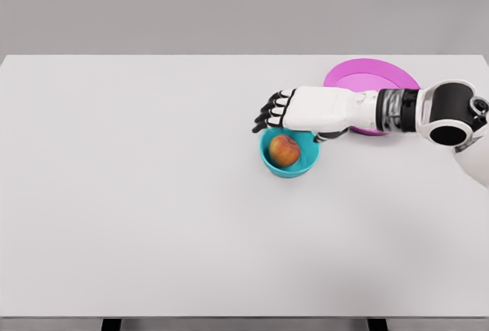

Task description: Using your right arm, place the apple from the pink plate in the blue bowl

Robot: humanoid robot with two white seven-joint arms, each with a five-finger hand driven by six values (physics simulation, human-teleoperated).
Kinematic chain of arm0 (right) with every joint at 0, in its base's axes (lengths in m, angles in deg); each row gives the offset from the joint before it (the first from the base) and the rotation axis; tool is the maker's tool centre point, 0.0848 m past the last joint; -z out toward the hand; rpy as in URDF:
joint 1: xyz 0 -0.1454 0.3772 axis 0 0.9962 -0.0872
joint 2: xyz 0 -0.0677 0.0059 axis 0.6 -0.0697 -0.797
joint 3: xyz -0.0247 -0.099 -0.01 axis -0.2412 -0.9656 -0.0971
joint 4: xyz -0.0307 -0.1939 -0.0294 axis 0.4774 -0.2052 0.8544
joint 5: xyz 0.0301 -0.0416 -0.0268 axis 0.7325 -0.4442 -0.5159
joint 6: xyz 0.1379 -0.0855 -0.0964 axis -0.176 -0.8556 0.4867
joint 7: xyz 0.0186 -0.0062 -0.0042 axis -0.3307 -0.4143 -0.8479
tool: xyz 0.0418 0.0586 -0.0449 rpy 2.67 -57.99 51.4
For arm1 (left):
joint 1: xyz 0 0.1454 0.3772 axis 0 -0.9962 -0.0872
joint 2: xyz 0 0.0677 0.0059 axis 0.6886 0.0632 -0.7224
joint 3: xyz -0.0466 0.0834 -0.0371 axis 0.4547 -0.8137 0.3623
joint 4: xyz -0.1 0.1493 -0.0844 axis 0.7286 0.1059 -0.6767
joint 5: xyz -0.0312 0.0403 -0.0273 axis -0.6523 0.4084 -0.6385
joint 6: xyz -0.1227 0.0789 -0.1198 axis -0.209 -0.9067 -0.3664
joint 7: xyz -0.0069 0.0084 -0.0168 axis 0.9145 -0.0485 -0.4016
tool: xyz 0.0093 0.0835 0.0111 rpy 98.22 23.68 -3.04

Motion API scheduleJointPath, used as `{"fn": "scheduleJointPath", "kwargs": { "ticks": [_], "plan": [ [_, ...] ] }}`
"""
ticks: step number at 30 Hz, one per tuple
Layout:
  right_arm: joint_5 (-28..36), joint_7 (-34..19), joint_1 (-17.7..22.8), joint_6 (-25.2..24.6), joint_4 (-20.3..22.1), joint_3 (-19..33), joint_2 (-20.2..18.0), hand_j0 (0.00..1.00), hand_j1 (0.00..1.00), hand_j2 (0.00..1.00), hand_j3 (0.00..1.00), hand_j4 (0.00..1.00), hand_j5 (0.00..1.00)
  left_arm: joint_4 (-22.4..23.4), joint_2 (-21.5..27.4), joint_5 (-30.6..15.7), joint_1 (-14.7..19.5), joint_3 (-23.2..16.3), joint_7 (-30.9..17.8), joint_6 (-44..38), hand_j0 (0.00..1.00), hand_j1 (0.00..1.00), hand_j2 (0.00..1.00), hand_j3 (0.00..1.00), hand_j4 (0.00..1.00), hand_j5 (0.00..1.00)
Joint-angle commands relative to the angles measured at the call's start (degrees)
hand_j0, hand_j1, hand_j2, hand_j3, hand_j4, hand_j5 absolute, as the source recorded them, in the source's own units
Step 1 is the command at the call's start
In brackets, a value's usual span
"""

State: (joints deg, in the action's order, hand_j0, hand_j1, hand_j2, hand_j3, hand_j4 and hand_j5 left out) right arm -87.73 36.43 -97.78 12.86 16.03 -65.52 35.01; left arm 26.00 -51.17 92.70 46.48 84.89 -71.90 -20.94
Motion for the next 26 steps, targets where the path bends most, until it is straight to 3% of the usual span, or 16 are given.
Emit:
{"fn": "scheduleJointPath", "kwargs": {
  "ticks": [1, 4, 6, 9, 12, 14, 15, 17, 18, 26],
  "plan": [
    [0.36, 0.03, -0.09, -0.15, -0.02, 0.55, -0.26, 1.0, 1.0, 1.0, 1.0, 1.0, 1.0, 0.0, 0.0, 0.01, 0.0, -0.02, -0.01, 0.02, 1.0, 1.0, 1.0, 1.0, 1.0, 1.0],
    [0.71, 0.03, 1.23, -0.15, -0.37, 10.82, -2.89, 1.0, 1.0, 1.0, 1.0, 1.0, 1.0, 0.0, 0.0, 0.01, 0.0, 0.07, -0.01, 0.02, 1.0, 1.0, 1.0, 1.0, 1.0, 1.0],
    [0.71, 0.03, 5.44, -0.15, -2.47, 17.59, -4.65, 1.0, 1.0, 1.0, 1.0, 1.0, 1.0, 0.0, 0.0, 0.01, 0.0, -0.02, -0.01, 0.02, 1.0, 1.0, 1.0, 1.0, 1.0, 1.0],
    [0.71, 0.03, 8.26, -0.15, -7.4, 22.08, -6.24, 1.0, 1.0, 1.0, 1.0, 1.0, 1.0, 0.0, 0.0, 0.01, 0.0, -0.02, -0.01, 0.02, 1.0, 1.0, 1.0, 1.0, 1.0, 1.0],
    [1.59, -0.06, 9.75, -0.15, -9.42, 23.31, -9.14, 1.0, 1.0, 1.0, 1.0, 1.0, 1.0, 0.0, 0.0, 0.01, 0.0, -0.02, -0.01, 0.02, 1.0, 1.0, 1.0, 1.0, 1.0, 1.0],
    [1.5, -0.76, 15.54, -0.15, -8.81, 28.83, -9.05, 1.0, 1.0, 1.0, 1.0, 1.0, 1.0, 0.0, 0.0, 0.01, 0.0, -0.02, -0.01, 0.02, 1.0, 1.0, 1.0, 1.0, 1.0, 1.0],
    [1.59, -2.1, 17.05, -0.15, -8.81, 31.56, -8.35, 1.0, 1.0, 1.0, 1.0, 1.0, 1.0, 0.0, 0.0, 0.01, 0.0, -0.02, -0.01, 0.02, 1.0, 1.0, 1.0, 1.0, 1.0, 1.0],
    [1.41, -2.1, 20.21, -0.15, -9.6, 40.09, -0.01, 1.0, 1.0, 1.0, 1.0, 1.0, 1.0, 0.0, 0.0, 0.01, 0.0, -0.02, -0.01, 0.02, 1.0, 1.0, 1.0, 1.0, 1.0, 1.0],
    [1.41, -2.1, 21.44, -0.15, -9.16, 44.04, 2.37, 1.0, 1.0, 1.0, 1.0, 1.0, 1.0, 0.0, 0.0, 0.01, 0.0, -0.02, -0.01, 0.02, 1.0, 1.0, 1.0, 1.0, 1.0, 1.0],
    [0.88, -2.1, 22.24, -0.15, -9.16, 44.49, 3.96, 1.0, 1.0, 1.0, 1.0, 1.0, 1.0, -0.08, 0.0, 0.01, 0.0, -0.02, -0.01, 0.02, 1.0, 1.0, 1.0, 1.0, 1.0, 1.0]
  ]
}}
